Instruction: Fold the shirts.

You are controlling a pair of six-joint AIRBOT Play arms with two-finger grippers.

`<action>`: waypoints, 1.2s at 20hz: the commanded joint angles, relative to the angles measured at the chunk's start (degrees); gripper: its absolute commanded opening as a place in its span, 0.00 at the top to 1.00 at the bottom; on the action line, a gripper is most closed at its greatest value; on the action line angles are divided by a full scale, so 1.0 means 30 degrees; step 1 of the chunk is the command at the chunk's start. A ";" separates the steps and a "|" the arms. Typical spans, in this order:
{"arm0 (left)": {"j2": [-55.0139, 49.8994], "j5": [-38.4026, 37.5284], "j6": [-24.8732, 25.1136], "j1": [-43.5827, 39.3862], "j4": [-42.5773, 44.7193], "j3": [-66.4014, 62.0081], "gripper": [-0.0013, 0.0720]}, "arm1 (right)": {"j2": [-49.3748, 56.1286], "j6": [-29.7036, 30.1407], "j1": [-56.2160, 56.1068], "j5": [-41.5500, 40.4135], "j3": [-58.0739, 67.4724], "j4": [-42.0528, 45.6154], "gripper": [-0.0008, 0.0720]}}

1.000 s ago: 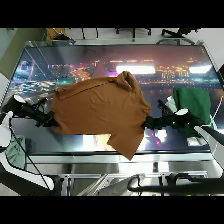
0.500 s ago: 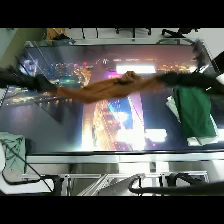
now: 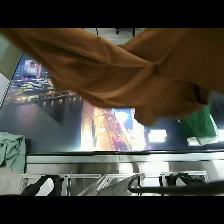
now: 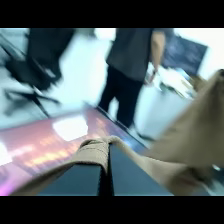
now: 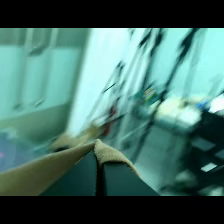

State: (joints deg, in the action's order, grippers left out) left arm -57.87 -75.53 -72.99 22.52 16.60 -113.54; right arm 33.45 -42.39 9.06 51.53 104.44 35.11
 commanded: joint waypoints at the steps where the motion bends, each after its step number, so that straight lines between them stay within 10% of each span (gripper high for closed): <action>1: 0.1960 -0.0568 -0.1603 0.3956 -0.0386 0.1792 0.97 | -0.0044 0.0197 0.0007 -0.1020 0.1260 0.1807 0.97; 5: 0.2310 -0.1945 -0.0321 0.5712 -0.0364 0.7635 0.97 | 0.2404 -0.0576 0.0007 0.0437 0.1246 0.2018 0.97; 11: -0.2841 0.1552 0.2608 -0.0612 0.4167 1.2517 0.97 | 0.8327 -0.1938 -0.0102 0.3249 -0.1945 0.2040 0.97; 15: -0.9311 0.5391 0.2718 -0.3905 0.8495 1.0353 0.97 | 1.2196 -0.1282 -0.0095 0.0080 -0.5821 0.2047 0.97; 24: -1.9620 0.3993 0.0117 -0.4597 0.8655 0.0423 0.97 | 1.9307 -0.1362 0.0291 -0.1683 -0.2965 0.1596 0.97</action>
State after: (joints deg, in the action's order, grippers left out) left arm -109.93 -62.26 -70.57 9.23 41.50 -105.67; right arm 86.46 -46.44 9.47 46.37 93.41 40.05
